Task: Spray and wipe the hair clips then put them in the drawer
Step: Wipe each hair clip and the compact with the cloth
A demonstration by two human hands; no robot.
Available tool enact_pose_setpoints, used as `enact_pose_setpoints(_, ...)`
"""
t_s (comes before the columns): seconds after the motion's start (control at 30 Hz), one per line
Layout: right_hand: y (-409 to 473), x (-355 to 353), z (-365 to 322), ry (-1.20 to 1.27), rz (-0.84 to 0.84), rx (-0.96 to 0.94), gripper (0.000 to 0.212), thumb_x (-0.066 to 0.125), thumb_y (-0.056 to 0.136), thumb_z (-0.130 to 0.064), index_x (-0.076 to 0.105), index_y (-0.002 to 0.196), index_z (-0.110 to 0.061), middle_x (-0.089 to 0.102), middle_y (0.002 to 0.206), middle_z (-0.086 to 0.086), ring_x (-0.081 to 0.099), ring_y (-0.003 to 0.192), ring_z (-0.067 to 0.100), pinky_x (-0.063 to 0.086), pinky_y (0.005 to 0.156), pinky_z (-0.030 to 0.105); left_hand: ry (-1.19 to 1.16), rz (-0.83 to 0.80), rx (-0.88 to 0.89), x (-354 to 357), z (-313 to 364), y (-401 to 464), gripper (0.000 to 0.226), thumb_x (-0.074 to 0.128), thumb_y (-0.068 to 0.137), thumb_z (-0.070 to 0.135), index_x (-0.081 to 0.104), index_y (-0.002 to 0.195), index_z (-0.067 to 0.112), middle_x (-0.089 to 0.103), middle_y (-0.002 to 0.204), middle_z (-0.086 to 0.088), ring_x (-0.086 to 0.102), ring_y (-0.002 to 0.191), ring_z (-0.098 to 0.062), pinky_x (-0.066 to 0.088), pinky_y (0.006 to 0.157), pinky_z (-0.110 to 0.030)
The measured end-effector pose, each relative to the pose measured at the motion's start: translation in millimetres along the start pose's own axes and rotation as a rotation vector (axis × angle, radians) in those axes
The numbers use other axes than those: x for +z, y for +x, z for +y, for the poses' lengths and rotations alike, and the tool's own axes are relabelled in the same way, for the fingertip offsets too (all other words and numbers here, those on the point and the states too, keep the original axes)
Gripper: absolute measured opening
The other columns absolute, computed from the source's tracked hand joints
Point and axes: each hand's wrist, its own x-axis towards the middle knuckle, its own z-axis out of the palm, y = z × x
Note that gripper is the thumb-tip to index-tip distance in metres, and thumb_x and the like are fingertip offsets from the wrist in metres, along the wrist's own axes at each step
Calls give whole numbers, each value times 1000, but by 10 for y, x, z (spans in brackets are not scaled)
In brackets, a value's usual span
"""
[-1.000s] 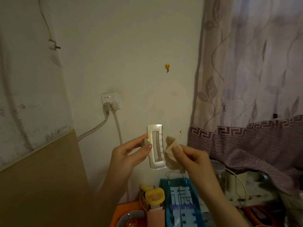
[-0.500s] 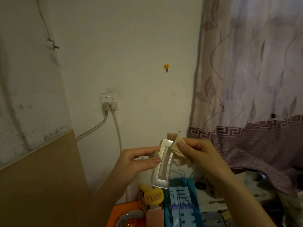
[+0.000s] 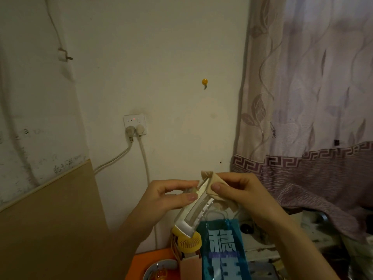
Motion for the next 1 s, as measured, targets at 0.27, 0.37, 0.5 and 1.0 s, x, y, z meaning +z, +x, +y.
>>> enact_pose_setpoints(0.27, 6, 203, 133, 212, 220, -19, 40, 63, 73, -24, 70, 111, -12, 73, 92, 16, 66, 68, 20, 56, 57, 23, -55, 196, -4, 41, -104, 34, 44, 83, 63, 43, 72, 105, 39, 71, 107, 8, 64, 107, -11, 49, 94, -36)
enact_pose_setpoints(0.37, 14, 232, 200, 288, 290, 4, 39, 63, 74, -24, 70, 111, -13, 74, 95, 12, 68, 75, 22, 58, 62, 28, -65, 201, -2, 32, -134, 14, 52, 84, 63, 39, 68, 112, 39, 69, 113, 9, 64, 107, -10, 53, 85, -27)
enact_pose_setpoints(0.5, 25, 239, 305, 340, 399, 29, 41, 64, 74, -28, 70, 112, -14, 74, 98, 9, 68, 92, 30, 58, 76, 39, -99, 180, 9, 46, -186, -26, 66, 83, 57, 35, 62, 120, 32, 71, 110, 7, 66, 103, -9, 53, 76, -17)
enact_pose_setpoints(1.0, 10, 168, 359, 318, 453, 81, 36, 60, 75, -36, 74, 100, -15, 74, 89, 10, 67, 77, 24, 56, 68, 33, -193, 260, -10, 68, -341, -29, 29, 73, 67, 27, 76, 96, 29, 75, 99, -2, 70, 94, -19, 58, 76, -26)
